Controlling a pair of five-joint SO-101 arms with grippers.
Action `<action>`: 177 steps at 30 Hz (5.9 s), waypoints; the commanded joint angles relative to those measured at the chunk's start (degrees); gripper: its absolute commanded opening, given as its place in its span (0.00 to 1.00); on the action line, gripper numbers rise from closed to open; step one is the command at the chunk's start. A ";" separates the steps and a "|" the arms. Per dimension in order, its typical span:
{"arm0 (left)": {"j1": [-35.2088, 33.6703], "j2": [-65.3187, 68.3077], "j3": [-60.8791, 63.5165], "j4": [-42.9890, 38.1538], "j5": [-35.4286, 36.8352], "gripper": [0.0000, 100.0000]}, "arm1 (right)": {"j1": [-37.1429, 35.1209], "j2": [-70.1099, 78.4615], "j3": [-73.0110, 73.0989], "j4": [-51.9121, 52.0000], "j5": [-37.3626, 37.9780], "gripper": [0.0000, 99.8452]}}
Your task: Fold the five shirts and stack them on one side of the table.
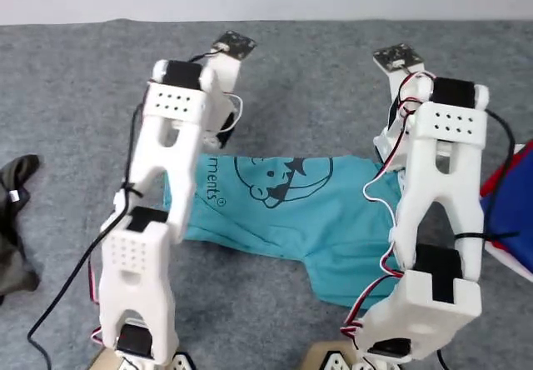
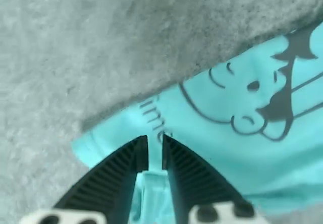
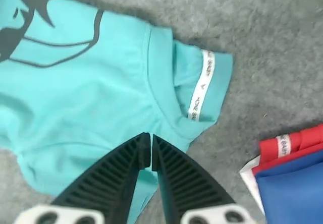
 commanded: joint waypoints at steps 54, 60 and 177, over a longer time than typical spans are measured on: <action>-4.84 -16.79 41.45 -18.29 -13.98 0.01 | 10.86 -35.74 16.70 8.04 -0.53 0.01; -4.75 -13.45 39.43 -18.81 -11.87 0.01 | 10.86 -38.29 16.79 7.96 -0.44 0.01; 49.76 -13.80 34.59 -18.73 -4.48 0.20 | 11.21 -85.49 13.63 7.96 -0.79 0.01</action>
